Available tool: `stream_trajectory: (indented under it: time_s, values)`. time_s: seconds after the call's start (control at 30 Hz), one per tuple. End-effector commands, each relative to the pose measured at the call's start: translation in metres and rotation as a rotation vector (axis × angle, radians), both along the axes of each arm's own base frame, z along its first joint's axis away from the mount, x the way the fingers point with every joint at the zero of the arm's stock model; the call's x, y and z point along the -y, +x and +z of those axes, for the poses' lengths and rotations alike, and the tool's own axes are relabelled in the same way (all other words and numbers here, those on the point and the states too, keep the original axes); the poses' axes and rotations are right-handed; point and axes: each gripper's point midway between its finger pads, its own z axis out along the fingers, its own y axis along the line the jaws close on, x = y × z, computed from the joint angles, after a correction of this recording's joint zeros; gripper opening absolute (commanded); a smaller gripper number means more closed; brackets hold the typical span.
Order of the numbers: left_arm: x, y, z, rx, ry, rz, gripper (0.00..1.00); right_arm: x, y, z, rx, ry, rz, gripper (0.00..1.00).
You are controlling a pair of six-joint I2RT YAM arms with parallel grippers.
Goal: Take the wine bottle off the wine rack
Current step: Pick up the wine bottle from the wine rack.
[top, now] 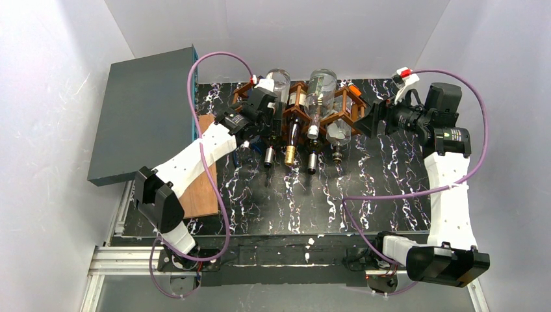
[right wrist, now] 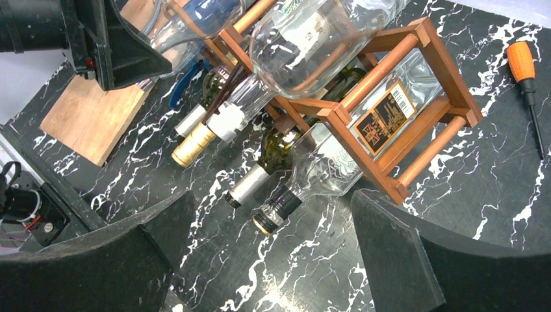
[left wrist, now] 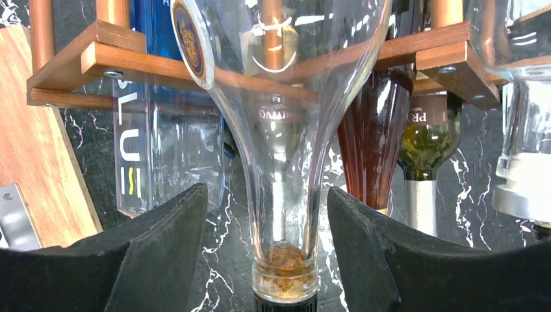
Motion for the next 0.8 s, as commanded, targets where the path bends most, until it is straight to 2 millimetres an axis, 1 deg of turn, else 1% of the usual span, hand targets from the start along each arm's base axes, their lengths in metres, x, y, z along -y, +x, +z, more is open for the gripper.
stream_trajectory:
  time_s: [0.0,0.2,0.33,0.5,0.77]
  values:
    - [-0.003,0.011,0.027,0.110,-0.051,0.050,0.64,-0.004,-0.002,0.007,0.041,0.014,0.016,1.00]
    - [0.000,0.015,0.021,0.097,-0.067,0.056,0.59,-0.003,0.001,0.004,0.033,0.024,0.007,1.00]
    - [-0.003,0.018,0.014,0.081,-0.067,0.068,0.56,-0.003,0.001,0.002,0.031,0.023,0.003,1.00]
    - [-0.005,0.022,0.010,0.067,-0.080,0.071,0.52,-0.004,-0.001,0.001,0.028,0.034,0.006,1.00]
    - [0.000,0.022,-0.001,0.037,-0.090,0.057,0.51,-0.004,0.000,0.000,0.024,0.037,0.002,1.00]
